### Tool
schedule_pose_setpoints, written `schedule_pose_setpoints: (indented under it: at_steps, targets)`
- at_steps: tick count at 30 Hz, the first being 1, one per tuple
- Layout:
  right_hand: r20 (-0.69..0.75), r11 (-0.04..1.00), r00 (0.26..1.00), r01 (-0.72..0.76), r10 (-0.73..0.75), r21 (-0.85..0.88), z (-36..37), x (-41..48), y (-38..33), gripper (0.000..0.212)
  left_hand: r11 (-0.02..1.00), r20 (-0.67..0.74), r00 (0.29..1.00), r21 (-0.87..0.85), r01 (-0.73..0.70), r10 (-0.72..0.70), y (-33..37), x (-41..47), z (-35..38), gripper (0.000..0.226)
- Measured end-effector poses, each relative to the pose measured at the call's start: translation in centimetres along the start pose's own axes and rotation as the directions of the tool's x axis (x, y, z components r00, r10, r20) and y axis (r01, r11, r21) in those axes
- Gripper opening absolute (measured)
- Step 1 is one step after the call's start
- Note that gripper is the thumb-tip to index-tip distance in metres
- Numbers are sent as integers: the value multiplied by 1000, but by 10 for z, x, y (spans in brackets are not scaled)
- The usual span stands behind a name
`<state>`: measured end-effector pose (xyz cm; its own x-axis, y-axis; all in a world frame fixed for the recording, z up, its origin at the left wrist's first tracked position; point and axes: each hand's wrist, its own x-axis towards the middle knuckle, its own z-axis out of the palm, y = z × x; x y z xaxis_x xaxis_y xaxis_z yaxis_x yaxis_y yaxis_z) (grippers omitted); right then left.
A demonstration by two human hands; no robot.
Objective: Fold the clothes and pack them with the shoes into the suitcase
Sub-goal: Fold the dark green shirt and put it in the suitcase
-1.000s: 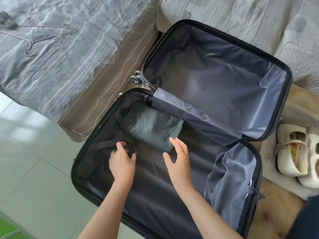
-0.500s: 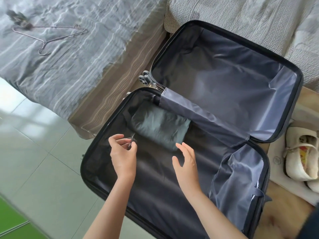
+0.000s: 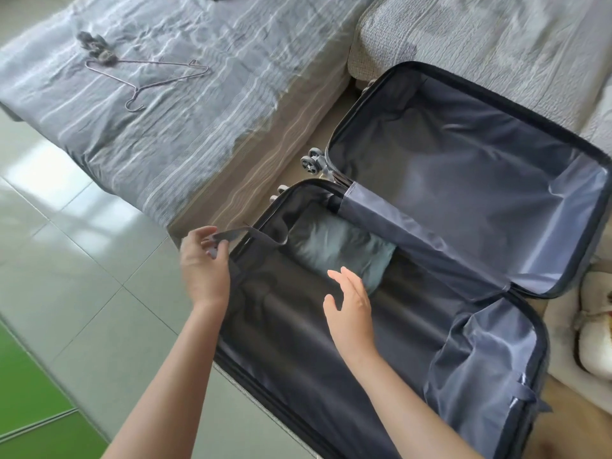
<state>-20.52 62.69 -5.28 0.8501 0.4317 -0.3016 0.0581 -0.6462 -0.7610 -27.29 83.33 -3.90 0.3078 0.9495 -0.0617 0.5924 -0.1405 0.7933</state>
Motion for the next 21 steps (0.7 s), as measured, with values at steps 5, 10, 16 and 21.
schedule_pose_setpoints:
  at_steps: [5,10,16,21]
  targets:
    - [21,999,999,-33,32,32,-3,-5,10,41,993,122,986,39,113,-117,-19,-10,9,36]
    - [31,997,998,-57,56,42,-4,-5,14,41,995,143,990,99,-16,2,-14,-25,8,32]
    - [26,995,998,-57,55,78,-9,-7,11,39,951,149,963,182,-248,223,4,-62,21,23]
    - [1,994,998,-65,65,92,-25,-11,19,40,977,332,927,66,-204,172,22,-106,45,22]
